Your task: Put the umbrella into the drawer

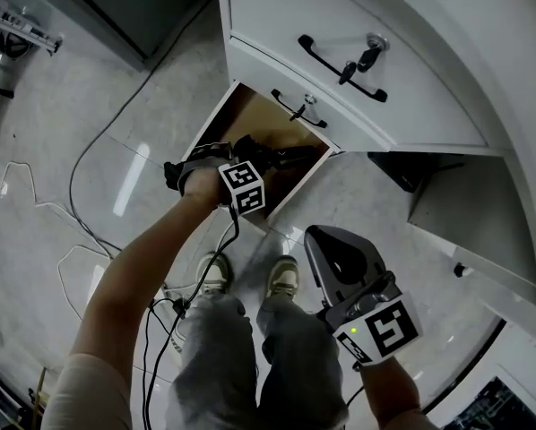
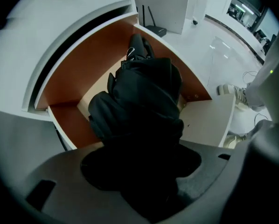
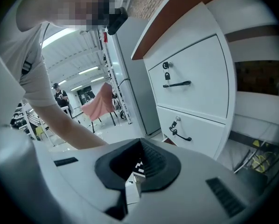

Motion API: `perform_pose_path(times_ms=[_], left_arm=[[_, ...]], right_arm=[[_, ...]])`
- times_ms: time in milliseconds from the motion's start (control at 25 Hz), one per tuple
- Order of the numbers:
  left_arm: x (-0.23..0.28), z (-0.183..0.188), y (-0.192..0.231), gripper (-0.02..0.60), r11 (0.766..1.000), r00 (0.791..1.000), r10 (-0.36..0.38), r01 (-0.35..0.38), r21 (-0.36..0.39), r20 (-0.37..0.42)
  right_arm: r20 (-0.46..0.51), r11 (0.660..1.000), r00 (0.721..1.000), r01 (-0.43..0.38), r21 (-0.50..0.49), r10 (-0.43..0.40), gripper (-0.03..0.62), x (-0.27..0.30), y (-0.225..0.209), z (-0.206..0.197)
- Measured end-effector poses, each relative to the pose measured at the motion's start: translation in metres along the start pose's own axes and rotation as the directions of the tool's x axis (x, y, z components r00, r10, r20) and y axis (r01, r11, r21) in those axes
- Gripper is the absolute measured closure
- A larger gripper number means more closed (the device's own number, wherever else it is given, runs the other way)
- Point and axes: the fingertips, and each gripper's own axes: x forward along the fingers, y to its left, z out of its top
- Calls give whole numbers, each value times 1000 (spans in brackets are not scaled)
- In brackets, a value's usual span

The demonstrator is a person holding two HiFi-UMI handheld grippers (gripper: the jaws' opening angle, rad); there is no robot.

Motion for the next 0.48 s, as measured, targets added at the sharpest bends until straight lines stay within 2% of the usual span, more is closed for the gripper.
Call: perform_pose_path(times_ms=[120, 480], left_arm=[[14, 6, 1, 313, 1000, 999, -4, 5, 13, -44], [48, 24, 6, 308, 999, 996, -27, 25, -23, -82]], right_arm=[[-6, 1000, 1000, 2, -3, -2, 588, 1, -7, -7], [1, 999, 1000, -9, 31, 9, 588, 5, -19, -21]])
